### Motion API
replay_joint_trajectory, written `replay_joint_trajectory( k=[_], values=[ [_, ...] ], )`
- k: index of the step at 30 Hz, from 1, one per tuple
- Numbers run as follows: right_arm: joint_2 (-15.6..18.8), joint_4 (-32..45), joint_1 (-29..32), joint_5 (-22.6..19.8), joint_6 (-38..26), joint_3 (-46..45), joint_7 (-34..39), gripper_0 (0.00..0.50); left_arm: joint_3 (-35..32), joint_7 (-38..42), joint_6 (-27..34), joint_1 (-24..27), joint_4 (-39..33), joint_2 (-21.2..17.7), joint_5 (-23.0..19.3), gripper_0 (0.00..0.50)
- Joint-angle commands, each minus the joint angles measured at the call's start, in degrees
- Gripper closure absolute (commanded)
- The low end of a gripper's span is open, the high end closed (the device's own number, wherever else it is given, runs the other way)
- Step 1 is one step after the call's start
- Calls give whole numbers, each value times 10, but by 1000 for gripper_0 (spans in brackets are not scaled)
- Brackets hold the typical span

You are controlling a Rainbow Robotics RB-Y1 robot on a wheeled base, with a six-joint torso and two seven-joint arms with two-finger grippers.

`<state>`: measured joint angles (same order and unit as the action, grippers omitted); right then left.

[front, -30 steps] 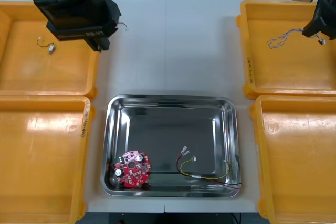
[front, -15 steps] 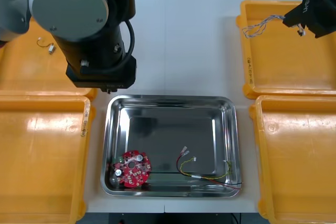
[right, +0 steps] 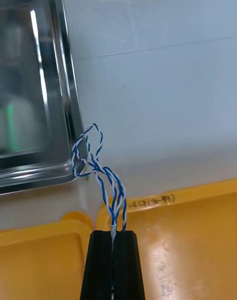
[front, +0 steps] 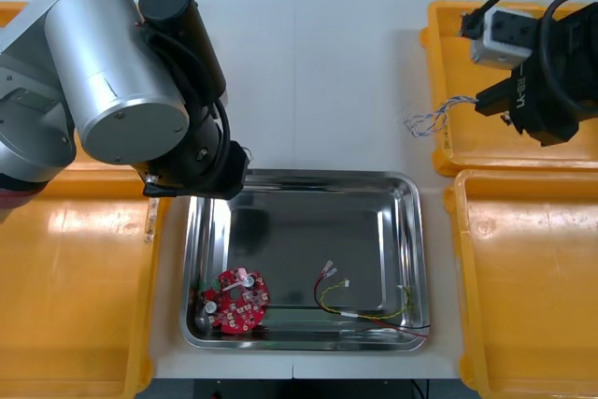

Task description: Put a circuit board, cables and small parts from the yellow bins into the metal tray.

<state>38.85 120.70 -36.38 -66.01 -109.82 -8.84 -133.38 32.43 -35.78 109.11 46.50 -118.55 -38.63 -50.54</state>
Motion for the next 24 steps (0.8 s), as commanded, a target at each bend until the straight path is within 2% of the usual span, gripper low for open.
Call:
replay_joint_trajectory(
  k=[1,6,12,14,19,24],
  values=[
    [-33,53,31,15,-2,23,-17,500,1,28,-11,1,17,22,11,500],
    [-56,103,54,52,-2,52,-18,500,15,27,-29,-1,43,33,18,498],
    [-98,137,75,118,-2,97,-22,500,19,26,-47,-23,49,45,53,499],
    [-119,151,83,167,-2,135,-29,500,19,24,-56,-43,49,53,78,500],
    [-134,153,103,226,-2,189,-37,500,19,18,-69,-64,51,58,99,499],
    [-135,153,116,274,14,237,-44,500,19,12,-77,-80,57,60,110,497]
  ],
)
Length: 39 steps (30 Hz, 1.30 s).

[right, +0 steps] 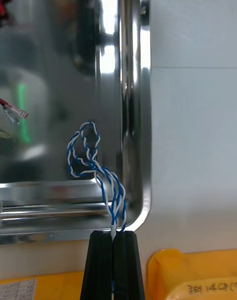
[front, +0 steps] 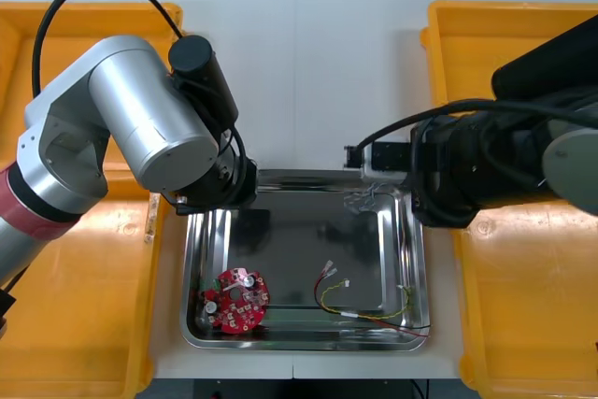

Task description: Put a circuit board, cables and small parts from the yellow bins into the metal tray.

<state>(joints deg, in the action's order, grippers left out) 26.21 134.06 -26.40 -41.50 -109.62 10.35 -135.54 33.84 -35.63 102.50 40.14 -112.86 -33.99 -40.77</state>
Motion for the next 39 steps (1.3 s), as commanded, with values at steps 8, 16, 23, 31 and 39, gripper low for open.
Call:
replay_joint_trajectory(
  k=[8,16,23,31,39],
  values=[
    [-16,10,50,65,72,86,-24,500,5,0,-21,-42,2,28,41,497],
    [-32,-24,56,79,104,89,-26,500,5,-11,-21,-62,5,45,76,496],
    [-33,-64,56,133,158,130,-23,500,5,-18,-22,-68,11,49,86,478],
    [-30,-96,60,139,185,135,-26,500,5,-20,-24,-68,11,52,83,372],
    [-13,-115,77,163,238,152,-31,500,5,-19,-24,-68,7,57,82,142]
  ],
)
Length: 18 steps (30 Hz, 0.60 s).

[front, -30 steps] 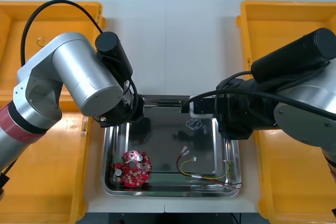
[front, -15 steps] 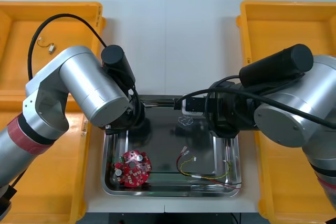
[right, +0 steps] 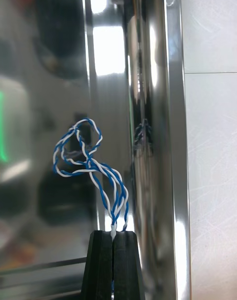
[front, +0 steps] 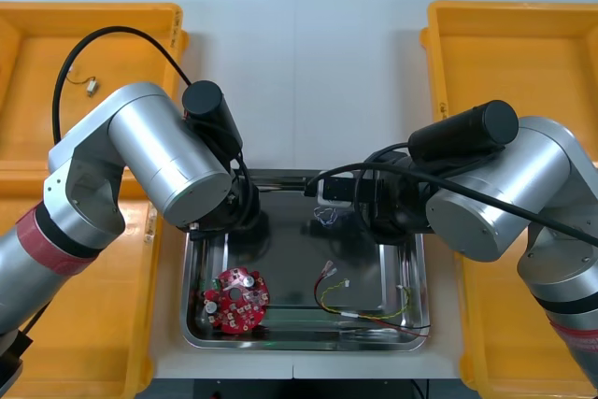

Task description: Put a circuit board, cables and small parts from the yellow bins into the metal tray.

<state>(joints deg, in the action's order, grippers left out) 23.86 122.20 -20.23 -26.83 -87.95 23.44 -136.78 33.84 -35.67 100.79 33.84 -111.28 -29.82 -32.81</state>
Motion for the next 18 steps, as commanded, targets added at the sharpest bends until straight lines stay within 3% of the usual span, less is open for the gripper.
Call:
replay_joint_trajectory(
  k=[1,6,18],
  values=[
    [12,4,16,17,23,22,-18,500,5,-18,-7,-5,-10,16,2,114],
    [22,-7,17,23,28,22,-26,500,5,-17,-3,-5,-14,18,1,7],
    [36,-15,29,24,30,22,-34,500,6,-13,9,-5,-34,19,1,0]
  ],
)
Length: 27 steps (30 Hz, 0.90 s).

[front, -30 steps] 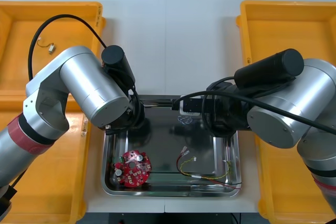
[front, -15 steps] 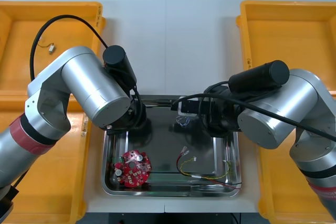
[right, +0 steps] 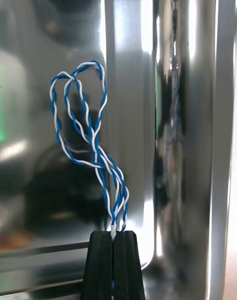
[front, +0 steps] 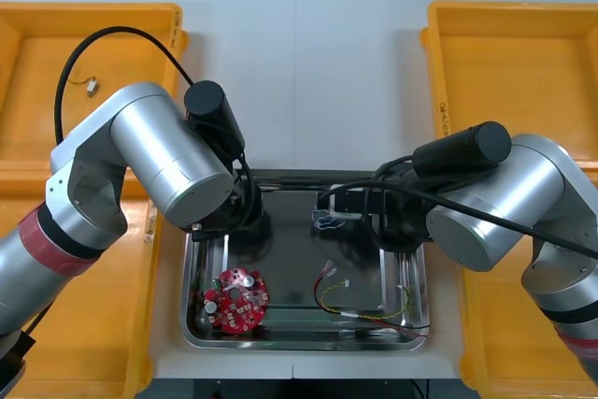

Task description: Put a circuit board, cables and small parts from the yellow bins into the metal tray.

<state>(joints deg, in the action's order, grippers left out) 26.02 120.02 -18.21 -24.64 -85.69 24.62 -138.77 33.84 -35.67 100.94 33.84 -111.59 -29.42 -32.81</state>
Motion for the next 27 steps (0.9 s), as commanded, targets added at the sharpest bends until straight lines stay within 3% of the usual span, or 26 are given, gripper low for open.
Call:
replay_joint_trajectory(
  k=[1,4,5,6,8,9,11,13,14,15,16,17,18,20,21,27],
  values=[
    [14,7,10,0,7,11,-14,500,5,-12,8,-5,-35,15,3,0],
    [14,7,10,-3,10,10,-12,500,5,-12,8,-4,-37,15,2,0],
    [14,7,10,-4,12,11,-12,500,5,-11,8,-5,-37,15,3,30],
    [14,7,11,-6,14,10,-12,500,5,-12,8,-4,-37,15,2,199],
    [14,7,11,-8,17,11,-10,500,5,-13,8,-4,-37,15,2,460],
    [13,7,10,-9,17,10,-9,494,5,-13,8,-4,-37,15,2,496],
    [13,7,10,-9,18,11,-9,464,5,-13,9,-4,-37,16,2,500],
    [13,7,10,-12,23,11,-9,301,5,-12,9,-4,-37,16,2,499],
    [13,7,10,-12,24,11,-7,180,5,-12,9,-4,-38,16,2,497],
    [13,7,10,-12,25,11,-6,107,5,-12,9,-5,-39,16,2,486],
    [13,7,10,-12,25,11,-6,77,5,-11,9,-5,-40,16,2,476],
    [12,7,10,-9,25,11,-5,23,5,-11,9,-5,-41,16,2,425],
    [12,7,10,-9,25,11,-5,0,5,-10,9,-4,-40,16,2,301],
    [12,7,10,-9,25,11,-4,0,5,-8,9,-5,-40,16,1,58],
    [12,7,10,-8,25,10,-4,0,5,-7,10,-5,-41,16,2,0],
    [12,8,10,-10,25,5,-4,0,6,-5,9,-5,-41,16,2,0]
  ],
)
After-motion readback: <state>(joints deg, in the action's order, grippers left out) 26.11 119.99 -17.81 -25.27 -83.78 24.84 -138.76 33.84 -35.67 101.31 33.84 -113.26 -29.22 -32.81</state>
